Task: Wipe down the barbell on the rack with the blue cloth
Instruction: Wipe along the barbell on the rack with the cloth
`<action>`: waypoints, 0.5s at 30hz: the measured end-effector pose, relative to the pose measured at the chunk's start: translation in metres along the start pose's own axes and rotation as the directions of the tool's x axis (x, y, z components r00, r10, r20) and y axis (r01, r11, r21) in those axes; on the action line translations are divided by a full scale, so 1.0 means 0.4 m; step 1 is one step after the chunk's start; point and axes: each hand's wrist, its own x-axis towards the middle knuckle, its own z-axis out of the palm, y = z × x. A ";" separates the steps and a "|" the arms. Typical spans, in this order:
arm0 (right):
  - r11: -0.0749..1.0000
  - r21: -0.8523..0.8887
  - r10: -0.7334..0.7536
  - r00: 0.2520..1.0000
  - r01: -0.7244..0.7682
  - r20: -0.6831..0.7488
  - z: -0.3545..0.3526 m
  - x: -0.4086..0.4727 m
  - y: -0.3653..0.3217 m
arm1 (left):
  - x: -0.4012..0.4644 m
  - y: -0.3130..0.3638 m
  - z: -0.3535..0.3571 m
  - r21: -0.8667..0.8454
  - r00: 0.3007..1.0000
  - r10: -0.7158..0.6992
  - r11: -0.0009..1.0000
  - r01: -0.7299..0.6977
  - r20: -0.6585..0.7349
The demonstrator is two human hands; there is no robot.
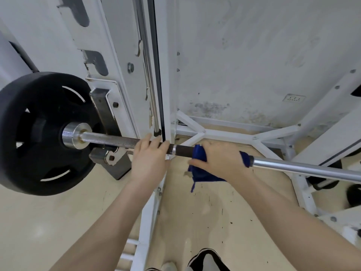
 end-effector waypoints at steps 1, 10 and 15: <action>0.999 -0.038 -0.017 0.994 0.013 -0.105 0.017 0.010 -0.021 | -0.003 0.021 0.003 -0.020 0.998 0.059 0.998 -0.060 -0.026; 0.986 -0.057 0.150 0.983 -0.156 -0.103 0.023 -0.081 0.128 | 0.010 0.140 0.045 -0.101 0.994 0.064 0.992 -0.072 -0.086; 0.965 -0.214 0.144 0.989 -0.150 -0.041 0.007 -0.107 0.161 | 0.012 0.140 0.057 -0.113 0.988 0.027 0.993 -0.044 -0.149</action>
